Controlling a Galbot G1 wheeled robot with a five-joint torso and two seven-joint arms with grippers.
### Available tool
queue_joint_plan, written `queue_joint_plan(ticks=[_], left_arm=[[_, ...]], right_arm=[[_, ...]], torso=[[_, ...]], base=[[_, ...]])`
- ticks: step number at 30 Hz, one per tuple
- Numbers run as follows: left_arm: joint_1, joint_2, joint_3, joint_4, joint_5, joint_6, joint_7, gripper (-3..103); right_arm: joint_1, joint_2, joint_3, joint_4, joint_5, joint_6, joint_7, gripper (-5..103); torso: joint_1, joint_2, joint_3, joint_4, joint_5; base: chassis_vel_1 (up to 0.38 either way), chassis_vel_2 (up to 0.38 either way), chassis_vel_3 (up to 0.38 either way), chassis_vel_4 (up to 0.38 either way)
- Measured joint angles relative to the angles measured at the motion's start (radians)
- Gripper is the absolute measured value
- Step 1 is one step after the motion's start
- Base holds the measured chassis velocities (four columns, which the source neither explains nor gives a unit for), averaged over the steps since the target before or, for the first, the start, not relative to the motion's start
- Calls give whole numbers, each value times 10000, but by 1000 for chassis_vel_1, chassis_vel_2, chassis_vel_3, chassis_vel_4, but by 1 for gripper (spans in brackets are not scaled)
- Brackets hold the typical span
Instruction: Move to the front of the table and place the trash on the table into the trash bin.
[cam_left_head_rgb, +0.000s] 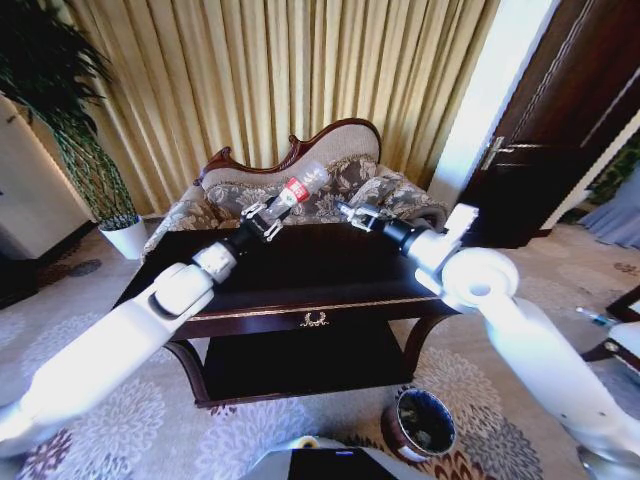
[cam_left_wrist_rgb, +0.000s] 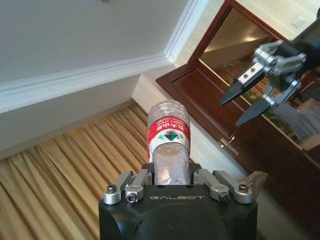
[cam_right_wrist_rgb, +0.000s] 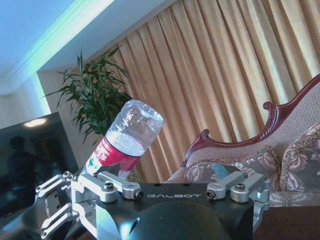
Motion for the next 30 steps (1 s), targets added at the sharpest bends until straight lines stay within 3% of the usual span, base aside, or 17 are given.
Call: queue_joint_plan(ticks=[15, 30], left_arm=[[-453, -405, 494, 209, -146, 25, 76, 30], [-488, -576, 643, 172, -83, -22, 111, 30]], right_arm=[[2105, 1171, -1615, -1285, -110, 45, 320, 100], [2355, 1264, -1788, -1438, -134, 15, 236, 100]], torso=[[-1, 1, -1, 5, -2], [-2, 1, -1, 1, 0]], base=[[0, 0, 0, 0], [0, 0, 0, 0]])
